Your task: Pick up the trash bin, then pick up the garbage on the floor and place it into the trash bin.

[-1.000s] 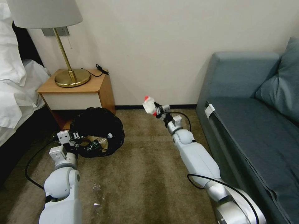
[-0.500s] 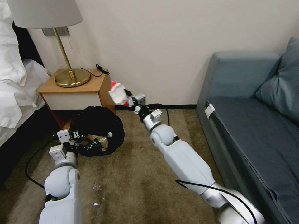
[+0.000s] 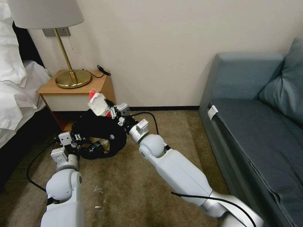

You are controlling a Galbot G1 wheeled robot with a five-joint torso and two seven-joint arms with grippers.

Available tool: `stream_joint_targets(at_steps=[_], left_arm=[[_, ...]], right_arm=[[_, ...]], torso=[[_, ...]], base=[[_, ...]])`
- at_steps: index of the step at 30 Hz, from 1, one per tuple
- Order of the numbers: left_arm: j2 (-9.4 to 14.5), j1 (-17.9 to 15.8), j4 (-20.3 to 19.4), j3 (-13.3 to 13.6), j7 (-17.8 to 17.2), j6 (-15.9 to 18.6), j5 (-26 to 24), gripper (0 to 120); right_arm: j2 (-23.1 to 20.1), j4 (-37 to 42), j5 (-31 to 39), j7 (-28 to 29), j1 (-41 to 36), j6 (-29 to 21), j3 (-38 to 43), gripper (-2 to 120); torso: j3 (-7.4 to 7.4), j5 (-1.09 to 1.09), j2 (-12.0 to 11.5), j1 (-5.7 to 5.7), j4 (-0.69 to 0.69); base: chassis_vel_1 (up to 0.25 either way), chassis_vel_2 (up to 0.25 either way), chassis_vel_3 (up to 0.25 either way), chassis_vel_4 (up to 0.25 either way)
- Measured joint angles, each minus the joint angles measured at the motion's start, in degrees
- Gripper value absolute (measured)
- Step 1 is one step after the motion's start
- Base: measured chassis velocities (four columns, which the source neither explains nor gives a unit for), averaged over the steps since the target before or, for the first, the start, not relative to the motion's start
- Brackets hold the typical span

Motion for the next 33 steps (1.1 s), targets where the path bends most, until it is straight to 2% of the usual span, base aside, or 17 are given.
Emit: stream_joint_targets(at_steps=[10, 24, 26, 27, 29, 31, 33], left_arm=[[-0.29, -0.32, 0.54, 0.48, -0.14, -0.18, 0.26, 4], [-0.14, -0.53, 0.89, 0.36, -0.16, -0.37, 0.24, 4], [-0.14, -0.58, 0.89, 0.36, -0.16, -0.38, 0.21, 4], [-0.14, -0.58, 0.89, 0.36, -0.16, -0.38, 0.21, 4], [-0.13, -0.6, 0.89, 0.34, -0.16, -0.38, 0.19, 4], [-0.13, -0.61, 0.89, 0.33, -0.15, -0.38, 0.18, 4], [-0.14, -0.65, 1.05, 0.31, -0.16, -0.37, 0.16, 4]], right_arm=[[0.69, 0.18, -2.5, -0.33, -2.22, 0.16, -1.61, 0], [0.96, -1.85, -9.63, -2.33, -8.17, 1.45, -1.27, 0], [0.96, -1.97, -10.18, -2.21, -8.64, 1.46, -1.29, 13], [0.96, -1.97, -10.18, -2.21, -8.64, 1.46, -1.29, 13], [1.09, -1.97, -10.25, -2.22, -8.36, 1.46, -0.73, 23], [1.14, -1.95, -10.25, -2.22, -8.12, 1.45, -0.46, 26], [1.03, -1.54, -9.81, -2.22, -7.36, 1.27, 0.32, 40]], torso=[[0.0, 0.0, 0.0, 0.0, 0.0], [0.0, 0.0, 0.0, 0.0, 0.0], [0.0, 0.0, 0.0, 0.0, 0.0], [0.0, 0.0, 0.0, 0.0, 0.0], [0.0, 0.0, 0.0, 0.0, 0.0], [0.0, 0.0, 0.0, 0.0, 0.0], [0.0, 0.0, 0.0, 0.0, 0.0]], base=[[0.0, 0.0, 0.0, 0.0], [0.0, 0.0, 0.0, 0.0], [0.0, 0.0, 0.0, 0.0], [0.0, 0.0, 0.0, 0.0], [0.0, 0.0, 0.0, 0.0], [0.0, 0.0, 0.0, 0.0], [0.0, 0.0, 0.0, 0.0]])
